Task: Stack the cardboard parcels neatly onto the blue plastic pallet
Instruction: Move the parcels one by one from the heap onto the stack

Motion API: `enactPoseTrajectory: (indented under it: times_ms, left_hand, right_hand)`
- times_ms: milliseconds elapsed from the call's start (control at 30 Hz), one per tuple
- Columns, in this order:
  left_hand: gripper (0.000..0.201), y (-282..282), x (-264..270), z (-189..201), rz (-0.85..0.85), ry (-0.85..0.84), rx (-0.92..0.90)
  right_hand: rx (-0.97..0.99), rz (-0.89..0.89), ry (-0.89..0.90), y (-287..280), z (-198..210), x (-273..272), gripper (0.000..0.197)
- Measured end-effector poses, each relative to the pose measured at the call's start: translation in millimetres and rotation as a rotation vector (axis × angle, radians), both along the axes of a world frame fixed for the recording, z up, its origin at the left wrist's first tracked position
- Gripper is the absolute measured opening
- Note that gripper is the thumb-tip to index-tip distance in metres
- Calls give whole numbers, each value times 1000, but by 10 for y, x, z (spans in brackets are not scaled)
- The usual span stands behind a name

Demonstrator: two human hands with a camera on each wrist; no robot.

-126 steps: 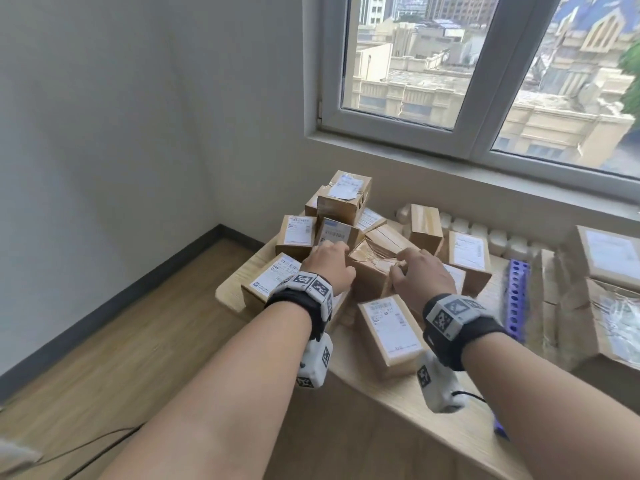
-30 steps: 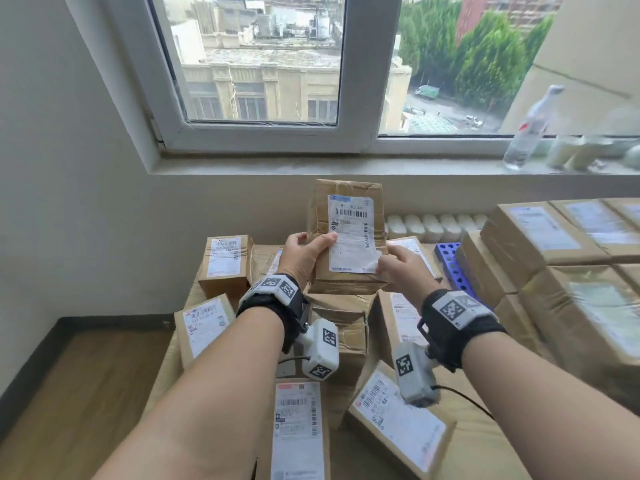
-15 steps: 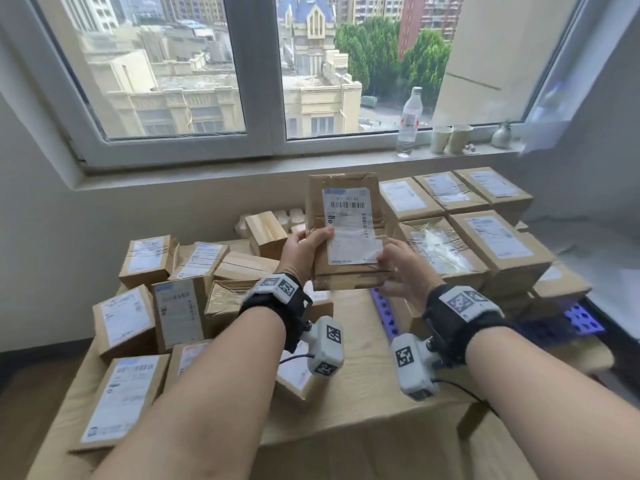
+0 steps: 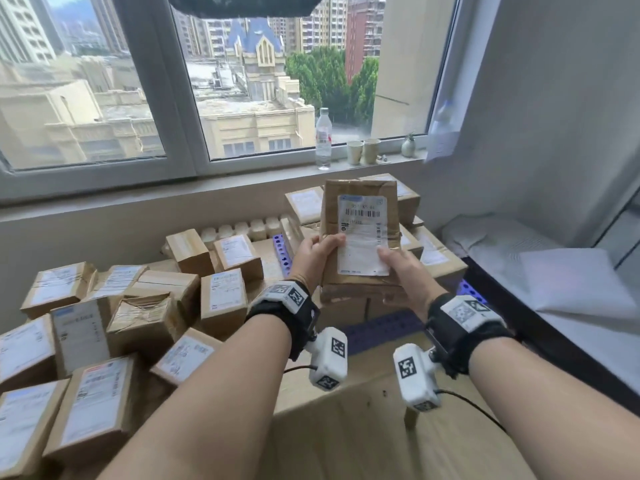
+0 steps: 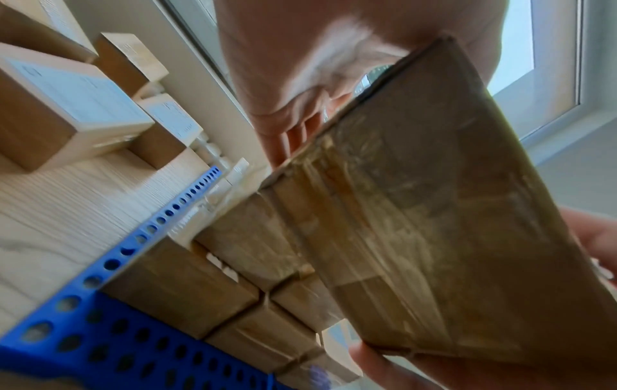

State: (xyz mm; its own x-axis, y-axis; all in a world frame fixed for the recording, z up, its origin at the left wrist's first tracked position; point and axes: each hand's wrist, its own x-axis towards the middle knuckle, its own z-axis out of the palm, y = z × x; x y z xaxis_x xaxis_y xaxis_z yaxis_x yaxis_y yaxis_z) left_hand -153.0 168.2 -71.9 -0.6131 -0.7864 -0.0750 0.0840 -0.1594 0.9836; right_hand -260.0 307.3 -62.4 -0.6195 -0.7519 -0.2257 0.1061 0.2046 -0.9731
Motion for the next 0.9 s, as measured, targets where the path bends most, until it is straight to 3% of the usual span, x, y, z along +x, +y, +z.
enactPoseTrajectory:
  times_ms: [100, 433, 633, 800, 900]
  left_hand:
    - [78, 150, -296, 10, -48, 45, 24]
    - [73, 340, -1434, 10, -182, 22, -28]
    - [40, 334, -2091, 168, -171, 22, -66]
    - [82, 162, -2631, 188, -118, -21, -105]
    - [83, 63, -2807, 248, -131, -44, -91]
  right_hand:
    - [-23, -64, -7, 175, 5, -197, 63]
    - [-30, -209, 24, 526, -13, -1127, 53]
    - [-79, -245, 39, 430, 35, -1848, 73]
    - [-21, -253, 38, 222, 46, -2386, 84]
    - [-13, -272, 43, 102, 59, -2620, 81]
